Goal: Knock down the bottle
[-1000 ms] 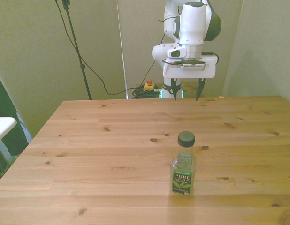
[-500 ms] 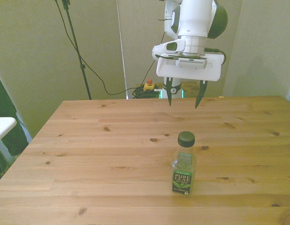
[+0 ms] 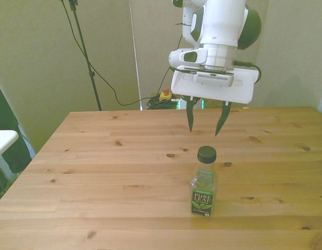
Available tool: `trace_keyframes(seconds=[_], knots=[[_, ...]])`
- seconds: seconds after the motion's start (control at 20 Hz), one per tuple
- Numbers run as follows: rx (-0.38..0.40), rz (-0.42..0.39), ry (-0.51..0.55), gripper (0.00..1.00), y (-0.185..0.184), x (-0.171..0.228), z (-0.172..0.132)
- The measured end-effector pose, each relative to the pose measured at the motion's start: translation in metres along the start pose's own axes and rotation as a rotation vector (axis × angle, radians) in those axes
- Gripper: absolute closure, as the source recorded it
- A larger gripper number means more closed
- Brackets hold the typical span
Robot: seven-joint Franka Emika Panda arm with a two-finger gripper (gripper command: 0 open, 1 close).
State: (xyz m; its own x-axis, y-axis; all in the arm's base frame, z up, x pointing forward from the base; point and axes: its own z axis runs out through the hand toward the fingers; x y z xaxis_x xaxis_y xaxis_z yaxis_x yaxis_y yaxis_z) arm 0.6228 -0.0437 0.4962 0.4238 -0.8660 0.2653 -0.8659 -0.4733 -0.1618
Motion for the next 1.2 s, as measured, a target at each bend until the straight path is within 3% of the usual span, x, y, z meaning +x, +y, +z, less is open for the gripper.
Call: trace_keyframes(seconds=[0.45,0.85,1.2], knots=[[0.008,0.08,0.042,1.0,-0.038,0.025,0.019],[0.022,0.158,0.091,1.0,-0.074,0.056,0.018],[0.009,0.203,0.138,1.0,-0.112,0.068,0.059]])
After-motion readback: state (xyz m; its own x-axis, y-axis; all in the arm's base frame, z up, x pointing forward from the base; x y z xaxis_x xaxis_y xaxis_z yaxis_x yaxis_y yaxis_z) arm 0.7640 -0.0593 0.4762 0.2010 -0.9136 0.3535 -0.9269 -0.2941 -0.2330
